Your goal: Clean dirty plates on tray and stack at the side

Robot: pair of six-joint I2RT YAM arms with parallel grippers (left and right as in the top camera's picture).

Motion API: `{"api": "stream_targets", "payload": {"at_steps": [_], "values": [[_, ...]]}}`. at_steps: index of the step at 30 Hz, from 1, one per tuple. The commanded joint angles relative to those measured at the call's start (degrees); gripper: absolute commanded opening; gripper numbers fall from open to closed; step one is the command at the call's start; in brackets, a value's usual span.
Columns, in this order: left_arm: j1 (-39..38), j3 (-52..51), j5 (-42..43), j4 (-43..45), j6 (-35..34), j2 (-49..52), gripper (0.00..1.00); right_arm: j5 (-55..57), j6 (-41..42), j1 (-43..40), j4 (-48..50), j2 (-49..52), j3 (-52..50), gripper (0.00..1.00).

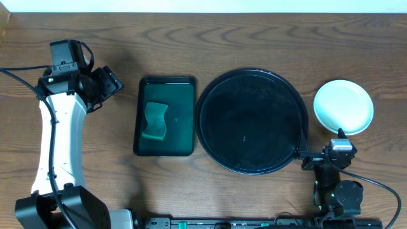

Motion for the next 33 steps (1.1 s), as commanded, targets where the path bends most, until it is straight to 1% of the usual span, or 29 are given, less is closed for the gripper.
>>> {"api": "stream_targets", "payload": {"at_steps": [1,10,16,23,30,33], "values": [[0.2,0.6,-0.3,-0.1,-0.5,0.4,0.80,0.0,0.0,-0.4,-0.2,-0.4,-0.1,0.99],[0.2,0.6,-0.3,-0.1,-0.5,-1.6,0.81,0.0,0.0,-0.4,-0.2,-0.4,-0.1,0.99],[0.2,0.6,-0.3,-0.1,-0.5,-7.8,0.80,0.0,0.0,-0.4,-0.2,-0.4,-0.1,0.99],[0.2,0.6,-0.3,-0.1,-0.5,-20.8,0.80,0.0,0.0,-0.4,-0.2,-0.4,-0.1,0.99],[0.2,0.6,-0.3,-0.1,-0.5,-38.8,0.81,0.0,0.0,-0.4,-0.2,-0.4,-0.1,0.99],[0.2,0.6,-0.3,-0.1,-0.5,-45.1,0.81,0.0,0.0,-0.4,-0.2,-0.4,-0.1,0.99]]}}
